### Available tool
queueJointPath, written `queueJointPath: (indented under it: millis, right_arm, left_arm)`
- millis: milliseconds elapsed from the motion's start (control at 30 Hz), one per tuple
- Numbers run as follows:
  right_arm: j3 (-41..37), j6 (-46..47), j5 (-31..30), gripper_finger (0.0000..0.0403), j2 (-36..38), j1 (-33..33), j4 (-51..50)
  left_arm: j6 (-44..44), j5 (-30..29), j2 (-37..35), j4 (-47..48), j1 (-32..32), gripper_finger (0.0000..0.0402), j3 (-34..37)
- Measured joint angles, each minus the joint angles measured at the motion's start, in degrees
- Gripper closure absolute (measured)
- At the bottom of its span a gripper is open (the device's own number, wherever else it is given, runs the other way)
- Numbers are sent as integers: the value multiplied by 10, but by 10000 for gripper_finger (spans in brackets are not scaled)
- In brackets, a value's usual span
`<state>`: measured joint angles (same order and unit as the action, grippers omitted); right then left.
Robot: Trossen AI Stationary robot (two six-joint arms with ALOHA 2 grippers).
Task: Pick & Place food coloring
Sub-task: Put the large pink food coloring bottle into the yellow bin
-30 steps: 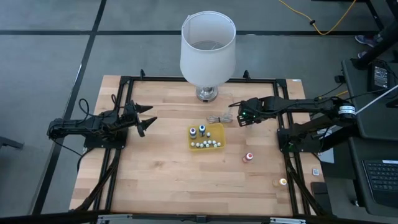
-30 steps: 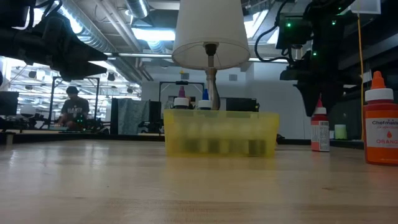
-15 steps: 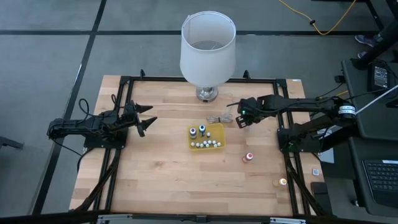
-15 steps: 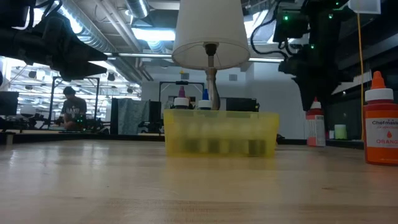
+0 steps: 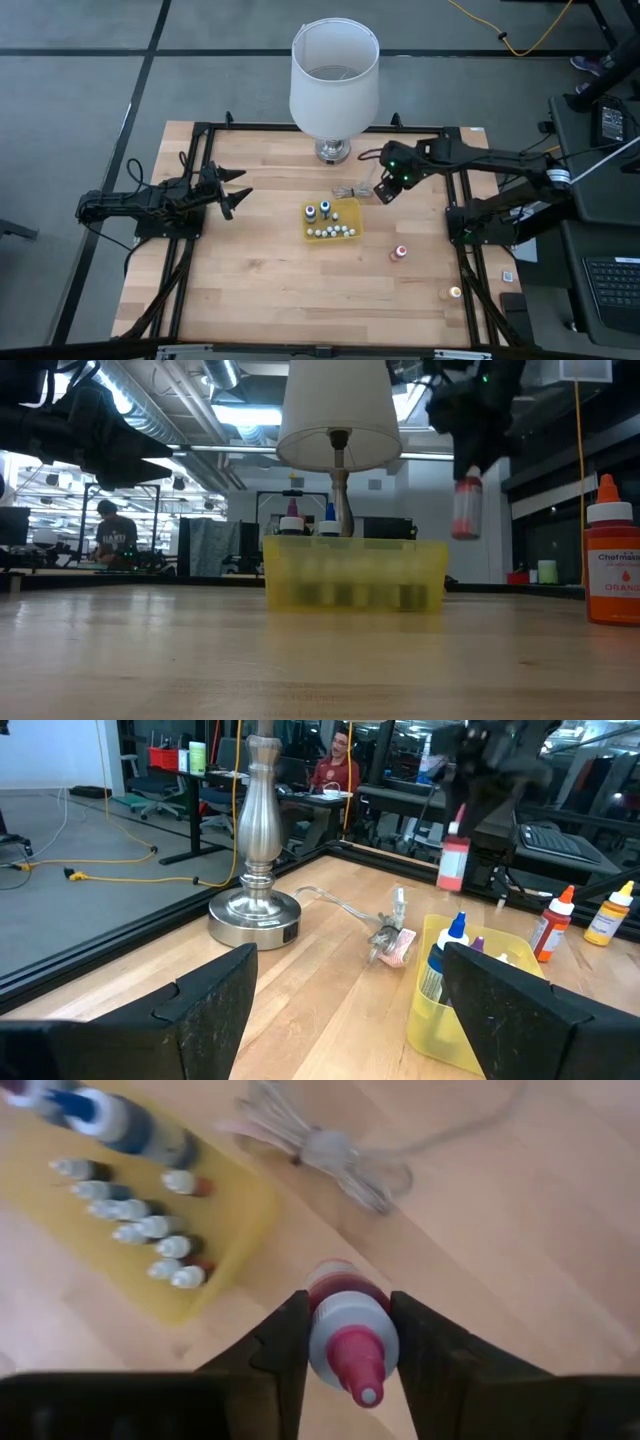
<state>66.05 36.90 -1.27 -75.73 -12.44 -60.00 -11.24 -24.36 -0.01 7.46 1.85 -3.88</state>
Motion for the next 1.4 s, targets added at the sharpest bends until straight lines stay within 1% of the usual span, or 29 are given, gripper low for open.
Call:
queueJointPath:
  millis: [133, 267, 333, 533, 633, 767, 1000, 1200, 1400]
  right_arm:
    - [57, -29, 3, 267, -22, 12, -25]
    - [108, -60, 5, 280, -59, 33, -32]
    - [131, -74, 5, 280, -80, 42, -32]
    - [187, -115, 5, 269, -147, 64, -27]
    - [201, -128, 5, 273, -176, 74, -14]
    - [203, -134, 5, 278, -205, 86, 11]
    - [199, -136, -5, 271, -234, 97, 35]
    - [154, -132, -6, 274, -236, 98, 84]
    - [124, -150, -40, 271, -236, 96, 112]
  left_arm:
    - [0, 0, 0, 0, 0, 90, 0]
    - [0, 0, 0, 0, 0, 90, 0]
    - [0, 0, 0, 0, 0, 89, 0]
    - [0, 0, 0, 0, 0, 91, 0]
    - [0, 0, 0, 0, 0, 90, 0]
    - [0, 0, 0, 0, 0, 89, 0]
    - [0, 0, 0, 0, 0, 90, 0]
    - [0, 0, 0, 0, 0, 90, 0]
    - [0, 0, 0, 0, 0, 89, 0]
